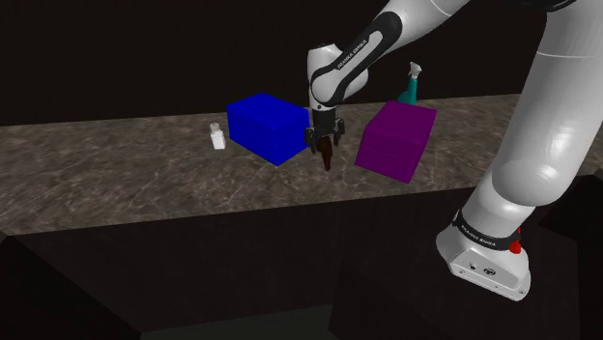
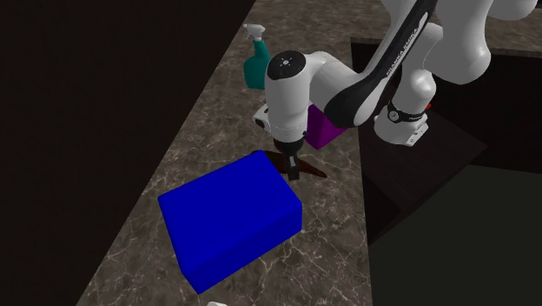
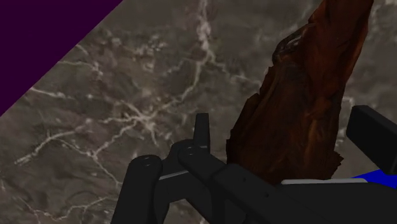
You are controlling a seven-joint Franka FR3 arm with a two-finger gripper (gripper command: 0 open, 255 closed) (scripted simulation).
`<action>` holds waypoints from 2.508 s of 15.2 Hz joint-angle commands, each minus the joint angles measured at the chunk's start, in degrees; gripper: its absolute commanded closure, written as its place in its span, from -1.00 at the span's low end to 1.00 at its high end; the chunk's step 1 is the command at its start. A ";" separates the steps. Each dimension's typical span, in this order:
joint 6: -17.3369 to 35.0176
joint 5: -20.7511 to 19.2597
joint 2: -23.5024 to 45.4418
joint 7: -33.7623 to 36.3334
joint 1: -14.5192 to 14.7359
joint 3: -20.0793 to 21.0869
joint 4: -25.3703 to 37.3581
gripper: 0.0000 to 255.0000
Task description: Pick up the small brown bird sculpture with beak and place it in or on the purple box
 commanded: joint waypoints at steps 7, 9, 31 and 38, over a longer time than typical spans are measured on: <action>0.66 -0.05 0.51 0.01 -0.01 -0.03 -0.12 -1.00; 0.66 -0.05 0.51 0.01 -0.01 -0.03 -0.12 1.00; -9.57 0.56 -6.65 -0.52 -0.07 0.09 2.97 1.00; -14.79 0.76 -9.42 -0.72 -0.08 0.10 5.42 1.00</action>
